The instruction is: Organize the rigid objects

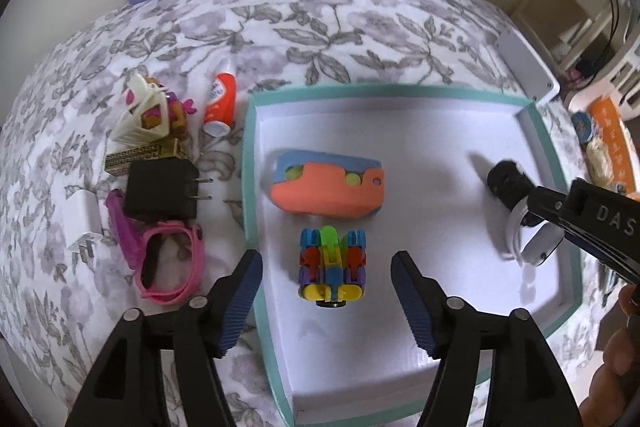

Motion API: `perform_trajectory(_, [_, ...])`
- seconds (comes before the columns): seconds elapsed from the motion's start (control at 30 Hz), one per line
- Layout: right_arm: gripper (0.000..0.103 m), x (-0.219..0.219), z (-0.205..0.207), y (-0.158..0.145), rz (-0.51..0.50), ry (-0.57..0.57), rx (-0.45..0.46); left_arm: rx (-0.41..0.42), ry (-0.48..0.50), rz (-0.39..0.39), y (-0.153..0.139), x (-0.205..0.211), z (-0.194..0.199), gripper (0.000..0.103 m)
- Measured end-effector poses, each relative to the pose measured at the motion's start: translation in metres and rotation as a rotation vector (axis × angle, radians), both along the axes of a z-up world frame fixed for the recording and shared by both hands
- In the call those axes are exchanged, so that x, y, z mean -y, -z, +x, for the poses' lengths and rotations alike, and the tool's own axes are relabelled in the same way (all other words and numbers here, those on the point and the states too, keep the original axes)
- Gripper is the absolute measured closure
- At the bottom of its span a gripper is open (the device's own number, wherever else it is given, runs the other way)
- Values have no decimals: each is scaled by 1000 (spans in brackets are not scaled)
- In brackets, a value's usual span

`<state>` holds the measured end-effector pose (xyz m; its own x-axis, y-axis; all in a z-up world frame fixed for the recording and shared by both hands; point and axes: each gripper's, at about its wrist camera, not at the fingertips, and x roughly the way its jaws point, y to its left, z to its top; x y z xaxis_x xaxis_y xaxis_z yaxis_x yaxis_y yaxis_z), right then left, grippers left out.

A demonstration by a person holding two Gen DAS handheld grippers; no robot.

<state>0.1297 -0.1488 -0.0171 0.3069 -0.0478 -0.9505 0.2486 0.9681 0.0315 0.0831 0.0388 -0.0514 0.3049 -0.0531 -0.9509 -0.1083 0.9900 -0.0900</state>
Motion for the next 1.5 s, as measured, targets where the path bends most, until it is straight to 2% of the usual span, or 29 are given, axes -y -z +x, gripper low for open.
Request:
perform_trajectory(0.03, [33, 0, -1, -3, -2, 1, 11, 7, -11, -7, -3, -3, 0, 23])
perform_trajectory(0.07, [29, 0, -2, -7, -1, 4, 27, 17, -25, -14, -7, -7, 0, 21])
perform_trajectory(0.13, [27, 1, -2, -11, 5, 5, 42, 38, -51, -21, -14, -14, -1, 8])
perform_trajectory(0.2, [27, 0, -2, -12, 4, 4, 44, 59, -85, -28, -21, -25, -1, 0])
perform_trajectory(0.3, [27, -3, -3, -9, -1, 2, 39, 79, -142, -40, -26, -43, -3, 0])
perform_trajectory(0.6, [26, -28, -6, -11, -5, -61, 50, 73, -341, -6, -29, -107, -9, 0])
perform_trajectory(0.87, [26, -77, -15, -11, -19, -179, 48, 76, -510, 28, -38, -167, -33, 0])
perform_trajectory(1.07, [26, -109, -21, -10, 10, -255, 58, 59, -619, 31, -37, -208, -52, 0])
perform_trajectory(1.27, [26, -138, -25, -7, 53, -310, 54, 57, -660, 11, -40, -237, -63, 0])
perform_trajectory(1.5, [26, -186, -31, -1, 91, -372, 40, 44, -650, -2, -36, -257, -65, 0])
